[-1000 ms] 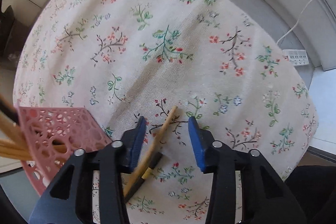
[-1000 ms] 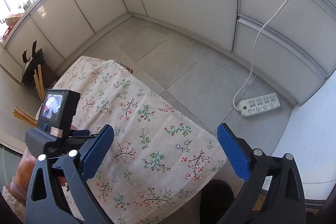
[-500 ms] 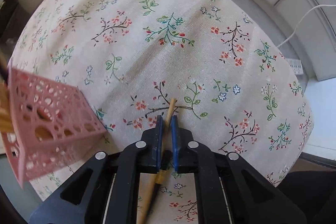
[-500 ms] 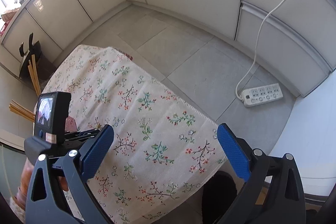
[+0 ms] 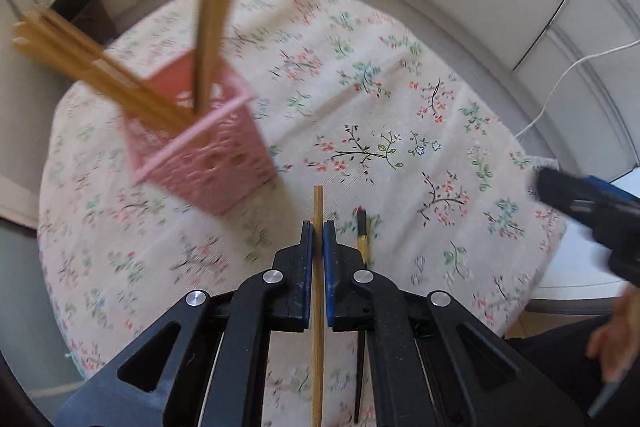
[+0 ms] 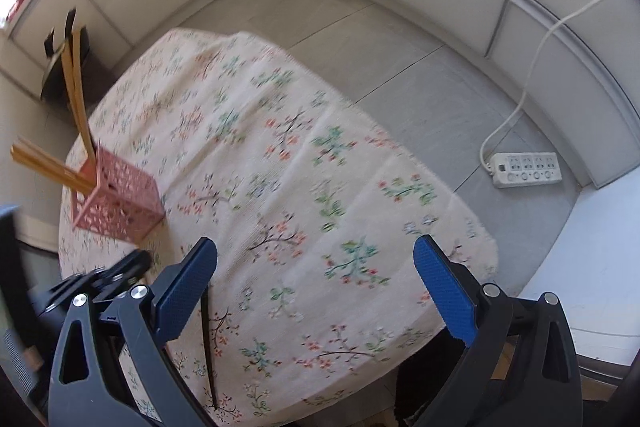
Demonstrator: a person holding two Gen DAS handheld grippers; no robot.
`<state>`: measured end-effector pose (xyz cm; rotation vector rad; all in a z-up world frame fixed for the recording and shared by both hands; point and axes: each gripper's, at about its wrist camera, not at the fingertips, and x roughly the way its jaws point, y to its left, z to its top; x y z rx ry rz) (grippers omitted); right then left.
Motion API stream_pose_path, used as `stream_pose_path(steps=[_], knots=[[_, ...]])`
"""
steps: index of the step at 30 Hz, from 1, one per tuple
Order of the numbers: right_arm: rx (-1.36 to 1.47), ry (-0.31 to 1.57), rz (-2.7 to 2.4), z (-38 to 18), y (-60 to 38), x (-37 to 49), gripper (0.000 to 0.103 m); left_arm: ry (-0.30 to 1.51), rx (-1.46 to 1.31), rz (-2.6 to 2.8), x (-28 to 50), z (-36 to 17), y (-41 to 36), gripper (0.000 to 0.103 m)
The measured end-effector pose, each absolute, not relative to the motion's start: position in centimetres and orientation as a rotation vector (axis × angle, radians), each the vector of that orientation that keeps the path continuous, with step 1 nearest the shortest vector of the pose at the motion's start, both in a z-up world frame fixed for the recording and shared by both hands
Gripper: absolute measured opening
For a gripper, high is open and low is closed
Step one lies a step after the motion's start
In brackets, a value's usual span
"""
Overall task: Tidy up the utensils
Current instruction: 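Lift the chopstick upright with the left tool while the right tool grasps the yellow-banded chopstick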
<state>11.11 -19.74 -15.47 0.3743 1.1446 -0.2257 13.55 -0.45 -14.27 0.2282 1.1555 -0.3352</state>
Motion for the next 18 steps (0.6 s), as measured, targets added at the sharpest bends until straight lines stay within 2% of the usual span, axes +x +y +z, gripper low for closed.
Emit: stream_pose_path(steps=[7, 12, 15, 17, 18], knots=[[0.235, 1.257, -0.145, -18.4, -14.1, 13.6, 0.096, 1.032, 0.221, -0.268, 9.1, -9.8, 2.2, 0.005], [0.170, 1.340, -0.088, -20.4, -11.0, 14.8, 0.093, 0.949, 0.231, -0.190, 7.9, -8.6, 4.1, 0.005], [0.177, 1.401, -0.060, -21.7, -9.8, 15.5, 0.086, 0.919, 0.225, -0.152, 7.4, -8.0, 5.4, 0.005], [0.188, 1.444, -0.048, -22.6, -9.2, 15.9, 0.073, 0.905, 0.222, -0.133, 7.2, -7.8, 6.0, 0.005], [0.183, 1.463, -0.044, -23.1, -8.8, 16.1, 0.071, 0.902, 0.218, -0.129, 7.2, -7.8, 6.2, 0.005]])
